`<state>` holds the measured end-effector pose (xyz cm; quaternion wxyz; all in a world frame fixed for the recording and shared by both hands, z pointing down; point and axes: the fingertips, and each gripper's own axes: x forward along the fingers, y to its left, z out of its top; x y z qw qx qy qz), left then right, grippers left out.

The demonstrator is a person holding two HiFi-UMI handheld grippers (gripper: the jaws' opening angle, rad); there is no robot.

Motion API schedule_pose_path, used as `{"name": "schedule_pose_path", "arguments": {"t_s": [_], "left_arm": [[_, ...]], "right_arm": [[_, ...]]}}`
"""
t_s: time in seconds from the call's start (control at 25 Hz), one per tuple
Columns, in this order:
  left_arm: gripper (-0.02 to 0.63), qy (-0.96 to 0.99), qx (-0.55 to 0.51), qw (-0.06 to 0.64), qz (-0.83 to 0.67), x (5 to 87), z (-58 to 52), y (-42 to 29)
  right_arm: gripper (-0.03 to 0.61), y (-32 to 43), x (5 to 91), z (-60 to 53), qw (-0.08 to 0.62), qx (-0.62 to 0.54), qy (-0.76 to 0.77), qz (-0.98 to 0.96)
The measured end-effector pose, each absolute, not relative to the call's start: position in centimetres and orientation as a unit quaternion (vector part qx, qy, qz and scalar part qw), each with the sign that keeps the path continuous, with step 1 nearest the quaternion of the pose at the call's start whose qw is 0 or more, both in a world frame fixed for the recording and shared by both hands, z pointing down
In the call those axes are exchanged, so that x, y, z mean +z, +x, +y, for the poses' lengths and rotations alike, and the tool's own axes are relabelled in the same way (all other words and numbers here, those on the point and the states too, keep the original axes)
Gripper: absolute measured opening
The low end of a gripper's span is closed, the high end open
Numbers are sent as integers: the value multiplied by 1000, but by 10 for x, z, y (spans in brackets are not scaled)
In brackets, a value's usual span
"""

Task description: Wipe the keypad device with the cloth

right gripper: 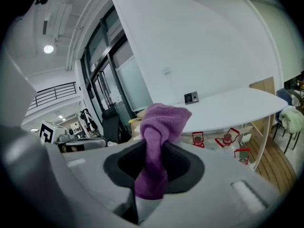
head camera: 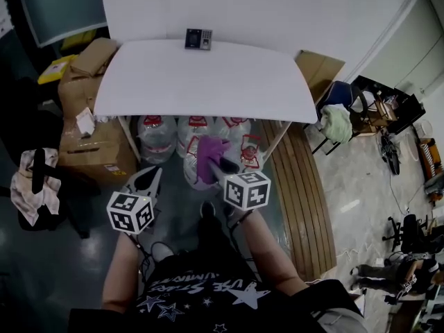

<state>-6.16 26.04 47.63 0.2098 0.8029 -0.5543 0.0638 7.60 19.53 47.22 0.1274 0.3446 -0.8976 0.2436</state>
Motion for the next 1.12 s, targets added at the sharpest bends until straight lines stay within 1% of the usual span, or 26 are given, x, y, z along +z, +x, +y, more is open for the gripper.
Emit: {"name": "schedule_pose_path", "arguments": {"t_s": [0.4,0.64,0.96,1.12], "left_arm": [[6,797,57,219,-560,479,156,-57],[6,803,59,207,-556,468,105,-37],[6,792,52,202,-573,455,42,-29],[6,784,44,223,-577,463,18,-23]], "right_arm": [[95,80,474,90,138,249,339,-897],[95,87,474,43,134,258,328,-899],[95,97,464,-21,129,253,308,-908],[95,102,469,-42,129,261,302,-908]]}}
